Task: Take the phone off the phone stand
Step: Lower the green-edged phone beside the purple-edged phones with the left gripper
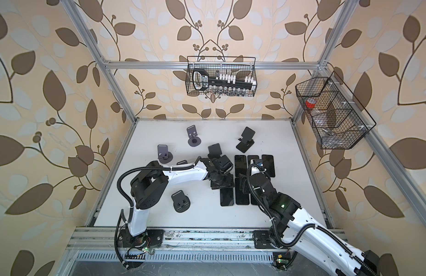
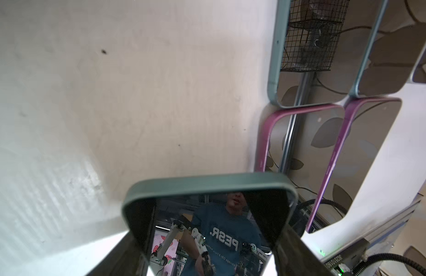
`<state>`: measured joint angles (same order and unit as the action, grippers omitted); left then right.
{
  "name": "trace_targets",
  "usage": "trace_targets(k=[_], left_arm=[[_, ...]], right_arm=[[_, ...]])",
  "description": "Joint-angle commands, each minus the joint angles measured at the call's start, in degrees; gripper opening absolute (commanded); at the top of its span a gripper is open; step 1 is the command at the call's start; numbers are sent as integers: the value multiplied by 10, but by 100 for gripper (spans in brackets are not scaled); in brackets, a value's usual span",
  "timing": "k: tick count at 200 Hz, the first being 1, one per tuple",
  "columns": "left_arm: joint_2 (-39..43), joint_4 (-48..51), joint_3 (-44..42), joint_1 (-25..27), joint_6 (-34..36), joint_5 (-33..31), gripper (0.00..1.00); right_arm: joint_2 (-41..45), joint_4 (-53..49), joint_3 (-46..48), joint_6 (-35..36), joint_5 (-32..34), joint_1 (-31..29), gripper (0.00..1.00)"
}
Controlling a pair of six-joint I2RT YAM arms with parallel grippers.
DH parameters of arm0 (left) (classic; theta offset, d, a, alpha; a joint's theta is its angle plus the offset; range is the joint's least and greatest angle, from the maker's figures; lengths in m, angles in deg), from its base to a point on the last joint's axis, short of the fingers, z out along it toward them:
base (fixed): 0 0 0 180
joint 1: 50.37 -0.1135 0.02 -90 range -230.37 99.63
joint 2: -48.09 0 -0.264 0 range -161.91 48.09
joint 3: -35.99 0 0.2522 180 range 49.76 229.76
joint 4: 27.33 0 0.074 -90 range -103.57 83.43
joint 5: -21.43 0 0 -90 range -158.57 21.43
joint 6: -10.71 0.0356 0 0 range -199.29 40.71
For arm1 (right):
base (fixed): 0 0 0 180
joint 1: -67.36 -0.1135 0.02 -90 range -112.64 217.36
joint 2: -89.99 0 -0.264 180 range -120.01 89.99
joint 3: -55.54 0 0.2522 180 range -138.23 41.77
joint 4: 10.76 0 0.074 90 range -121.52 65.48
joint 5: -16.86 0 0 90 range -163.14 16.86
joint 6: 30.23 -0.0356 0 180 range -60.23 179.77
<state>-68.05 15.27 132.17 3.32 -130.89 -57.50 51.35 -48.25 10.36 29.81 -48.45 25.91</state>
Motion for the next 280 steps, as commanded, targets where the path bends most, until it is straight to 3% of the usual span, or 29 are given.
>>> trace_targets(k=[1,86,184,280], left_arm=[[0,1,23,6,-5,-13,60],[-7,25,34,6,17,1,64],[6,46,24,10,20,-37,64],[-5,47,33,11,19,-36,67]], right_arm=[[6,6,3,4,9,2,73],[9,4,3,2,8,2,75],[12,3,5,-1,9,2,76],[8,3,6,-3,13,2,77]])
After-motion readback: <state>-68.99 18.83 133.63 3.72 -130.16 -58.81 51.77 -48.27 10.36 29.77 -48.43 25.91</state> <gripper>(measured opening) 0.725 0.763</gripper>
